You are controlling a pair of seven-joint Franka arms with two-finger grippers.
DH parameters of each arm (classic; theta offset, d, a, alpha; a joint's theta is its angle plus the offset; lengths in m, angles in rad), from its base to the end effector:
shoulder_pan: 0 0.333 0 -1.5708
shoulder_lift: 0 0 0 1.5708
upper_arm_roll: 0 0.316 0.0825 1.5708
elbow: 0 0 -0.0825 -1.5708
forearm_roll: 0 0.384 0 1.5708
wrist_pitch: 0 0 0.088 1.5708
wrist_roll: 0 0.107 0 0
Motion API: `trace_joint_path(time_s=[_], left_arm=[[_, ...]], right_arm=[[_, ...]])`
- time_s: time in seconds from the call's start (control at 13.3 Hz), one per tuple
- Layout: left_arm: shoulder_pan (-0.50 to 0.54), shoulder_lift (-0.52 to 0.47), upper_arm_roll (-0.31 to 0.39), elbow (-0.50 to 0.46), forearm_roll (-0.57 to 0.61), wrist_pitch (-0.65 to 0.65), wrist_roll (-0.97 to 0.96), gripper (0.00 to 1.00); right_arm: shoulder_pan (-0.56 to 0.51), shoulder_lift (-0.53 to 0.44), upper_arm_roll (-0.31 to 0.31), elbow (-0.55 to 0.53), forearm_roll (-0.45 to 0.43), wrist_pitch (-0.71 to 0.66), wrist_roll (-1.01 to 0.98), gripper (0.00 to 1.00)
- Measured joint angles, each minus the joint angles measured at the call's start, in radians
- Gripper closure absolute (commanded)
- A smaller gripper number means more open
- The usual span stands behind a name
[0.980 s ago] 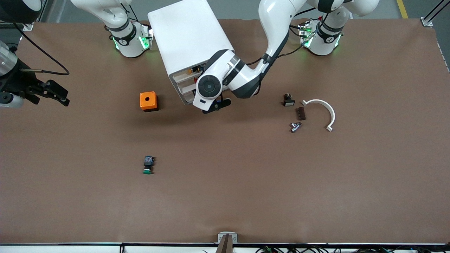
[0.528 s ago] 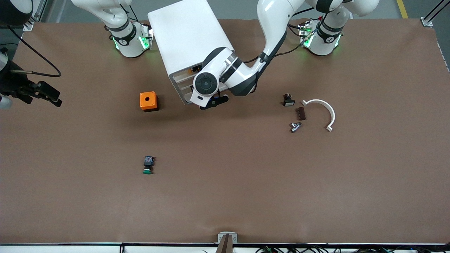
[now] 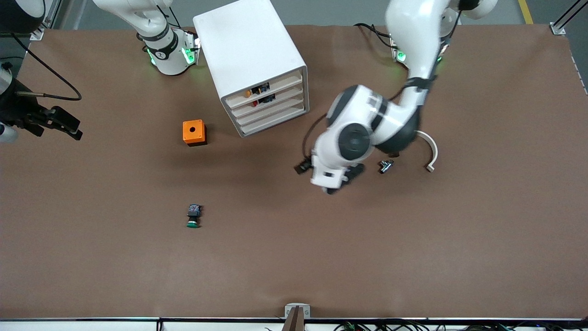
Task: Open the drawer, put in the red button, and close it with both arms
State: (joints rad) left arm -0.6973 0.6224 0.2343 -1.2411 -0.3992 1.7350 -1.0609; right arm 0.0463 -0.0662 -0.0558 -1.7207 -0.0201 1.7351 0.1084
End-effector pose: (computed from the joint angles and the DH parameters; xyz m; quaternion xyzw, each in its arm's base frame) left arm 0.6056 -0.3872 0.4032 0.9385 0.3167 -0.1272 0.0520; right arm 0.5473 -0.0080 0.6043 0.9975 -0.0576 0.0406 0.0061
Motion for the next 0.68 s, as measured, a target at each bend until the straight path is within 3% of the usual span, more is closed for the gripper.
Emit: trace_joint_path(time_s=[0.3,0.68], left_arm=[[0.192,-0.127,0.004,-0.002,0.13,-0.096,0.191,0.01],[0.33,-0.267,0.004,-0.005,0.244,-0.209,0.433,0.01]], right_arm=[[0.0,0.0,0.001,-0.001,0.0,0.001,0.0,0.0],[0.0,0.0,0.001,-0.002,0.0,0.012,0.0,0.0]])
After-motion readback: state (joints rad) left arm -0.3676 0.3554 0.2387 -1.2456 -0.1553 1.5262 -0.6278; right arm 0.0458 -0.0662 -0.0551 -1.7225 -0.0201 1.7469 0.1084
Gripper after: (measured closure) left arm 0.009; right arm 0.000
